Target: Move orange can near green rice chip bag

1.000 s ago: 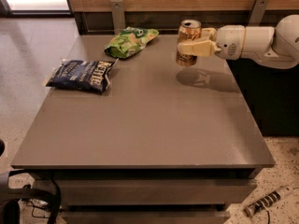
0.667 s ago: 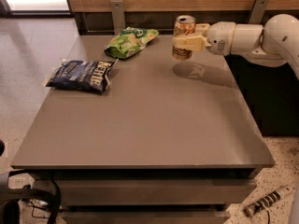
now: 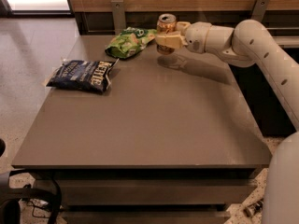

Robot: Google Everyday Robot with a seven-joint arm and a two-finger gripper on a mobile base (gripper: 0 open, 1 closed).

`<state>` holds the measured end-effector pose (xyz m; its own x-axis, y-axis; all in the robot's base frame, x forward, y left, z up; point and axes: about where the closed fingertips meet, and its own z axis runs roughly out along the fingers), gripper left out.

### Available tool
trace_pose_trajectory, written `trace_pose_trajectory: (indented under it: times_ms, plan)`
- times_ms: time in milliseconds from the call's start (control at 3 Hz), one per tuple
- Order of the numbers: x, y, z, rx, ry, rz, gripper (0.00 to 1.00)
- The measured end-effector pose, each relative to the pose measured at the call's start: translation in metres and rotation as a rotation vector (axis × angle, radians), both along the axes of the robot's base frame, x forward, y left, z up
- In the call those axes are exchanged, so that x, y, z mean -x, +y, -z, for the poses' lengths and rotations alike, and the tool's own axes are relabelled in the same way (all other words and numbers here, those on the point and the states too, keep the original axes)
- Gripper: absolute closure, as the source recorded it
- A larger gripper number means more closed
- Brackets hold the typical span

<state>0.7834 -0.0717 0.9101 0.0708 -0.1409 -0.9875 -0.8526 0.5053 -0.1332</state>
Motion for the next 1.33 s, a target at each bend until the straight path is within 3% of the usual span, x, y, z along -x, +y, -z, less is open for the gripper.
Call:
trace_pose_trajectory:
  times_ms: [667, 1000, 1333]
  plan:
    - [-0.030, 0.065, 0.028, 0.004, 0.005, -0.090, 0.99]
    - [-0.031, 0.074, 0.045, 0.029, 0.074, -0.134, 0.77]
    - [-0.030, 0.076, 0.047, 0.032, 0.090, -0.144, 0.54]
